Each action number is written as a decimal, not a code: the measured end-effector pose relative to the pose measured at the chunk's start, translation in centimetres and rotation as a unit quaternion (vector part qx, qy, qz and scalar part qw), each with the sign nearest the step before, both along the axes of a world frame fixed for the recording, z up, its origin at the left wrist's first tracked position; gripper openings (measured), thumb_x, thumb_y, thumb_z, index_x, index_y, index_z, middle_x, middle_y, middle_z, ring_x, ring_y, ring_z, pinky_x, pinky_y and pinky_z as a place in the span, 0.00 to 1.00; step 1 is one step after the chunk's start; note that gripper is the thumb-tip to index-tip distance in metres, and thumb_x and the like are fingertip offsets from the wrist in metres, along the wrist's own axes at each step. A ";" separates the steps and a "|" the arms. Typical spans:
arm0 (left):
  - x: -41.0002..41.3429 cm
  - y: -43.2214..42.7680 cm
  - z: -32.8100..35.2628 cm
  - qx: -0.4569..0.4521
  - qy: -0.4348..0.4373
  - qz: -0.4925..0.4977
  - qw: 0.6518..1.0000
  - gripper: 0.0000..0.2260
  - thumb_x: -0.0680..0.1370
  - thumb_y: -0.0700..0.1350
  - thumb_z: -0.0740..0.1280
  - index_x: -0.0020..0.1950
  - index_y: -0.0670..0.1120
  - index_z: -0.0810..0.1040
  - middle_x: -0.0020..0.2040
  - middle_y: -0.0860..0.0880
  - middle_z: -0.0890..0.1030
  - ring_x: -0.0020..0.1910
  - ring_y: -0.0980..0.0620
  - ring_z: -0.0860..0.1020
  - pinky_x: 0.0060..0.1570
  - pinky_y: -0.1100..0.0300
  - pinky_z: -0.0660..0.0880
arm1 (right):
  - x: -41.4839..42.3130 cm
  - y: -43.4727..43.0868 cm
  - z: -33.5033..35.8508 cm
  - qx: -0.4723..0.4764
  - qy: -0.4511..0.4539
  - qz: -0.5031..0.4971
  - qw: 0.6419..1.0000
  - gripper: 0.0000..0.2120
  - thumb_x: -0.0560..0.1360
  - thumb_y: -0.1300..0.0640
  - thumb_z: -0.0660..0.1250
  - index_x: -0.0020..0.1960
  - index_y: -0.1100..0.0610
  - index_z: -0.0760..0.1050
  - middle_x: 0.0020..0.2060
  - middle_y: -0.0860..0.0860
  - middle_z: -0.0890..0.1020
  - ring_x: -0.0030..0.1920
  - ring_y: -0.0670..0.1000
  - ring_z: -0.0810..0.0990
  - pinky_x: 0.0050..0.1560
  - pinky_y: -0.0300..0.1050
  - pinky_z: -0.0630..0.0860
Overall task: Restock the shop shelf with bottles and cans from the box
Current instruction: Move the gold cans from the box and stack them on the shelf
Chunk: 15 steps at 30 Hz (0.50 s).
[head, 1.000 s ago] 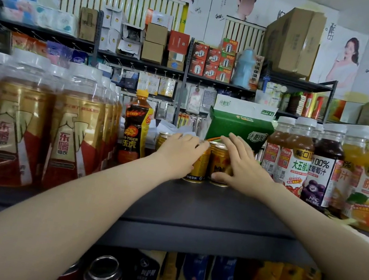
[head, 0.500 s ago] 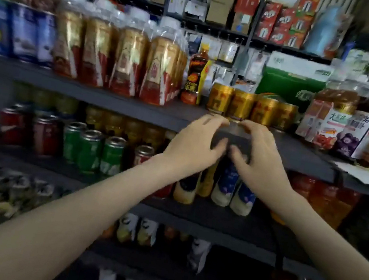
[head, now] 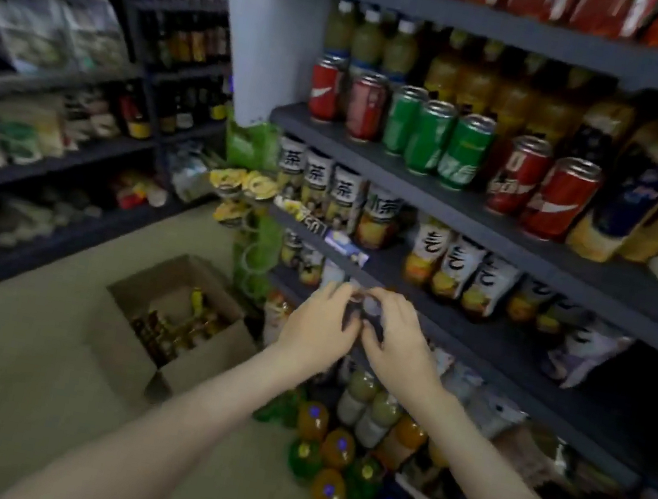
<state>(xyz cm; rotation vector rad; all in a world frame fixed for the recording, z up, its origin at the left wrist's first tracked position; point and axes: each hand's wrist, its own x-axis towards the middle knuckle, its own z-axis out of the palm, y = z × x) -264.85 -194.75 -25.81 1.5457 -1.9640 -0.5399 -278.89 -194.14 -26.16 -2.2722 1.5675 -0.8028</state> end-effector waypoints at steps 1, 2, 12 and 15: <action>1.9 0.0 -1.1 0.010 -0.006 0.015 1.000 0.14 0.80 0.46 0.60 0.65 0.47 0.70 0.60 0.47 0.73 0.56 0.48 0.74 0.50 0.54 0.74 | 1.8 -0.3 -1.0 0.026 0.001 0.003 1.000 0.20 0.79 0.59 0.61 0.70 0.57 0.65 0.64 0.52 0.71 0.67 0.52 0.67 0.63 0.40 0.64; 3.9 -0.1 -2.1 0.021 -0.009 0.029 0.999 0.14 0.80 0.45 0.61 0.65 0.47 0.71 0.59 0.47 0.73 0.56 0.47 0.75 0.50 0.54 0.73 | 3.6 -0.8 -1.9 0.046 0.002 0.009 0.999 0.20 0.80 0.59 0.61 0.71 0.56 0.65 0.64 0.52 0.71 0.67 0.51 0.66 0.64 0.40 0.64; 28.6 -2.7 -10.3 0.126 -0.096 0.122 0.980 0.16 0.79 0.46 0.59 0.67 0.46 0.70 0.62 0.46 0.72 0.60 0.45 0.74 0.54 0.51 0.73 | 27.0 -7.6 -8.4 0.152 0.045 0.051 0.986 0.22 0.79 0.59 0.61 0.72 0.57 0.62 0.65 0.54 0.70 0.69 0.54 0.65 0.66 0.46 0.64; 34.5 -2.9 -10.9 0.131 -0.115 0.135 0.975 0.14 0.80 0.46 0.58 0.65 0.45 0.72 0.60 0.45 0.73 0.58 0.44 0.74 0.53 0.51 0.72 | 32.6 -8.7 -8.8 0.177 0.052 0.060 0.981 0.24 0.80 0.59 0.59 0.74 0.55 0.59 0.69 0.52 0.66 0.71 0.52 0.61 0.67 0.45 0.63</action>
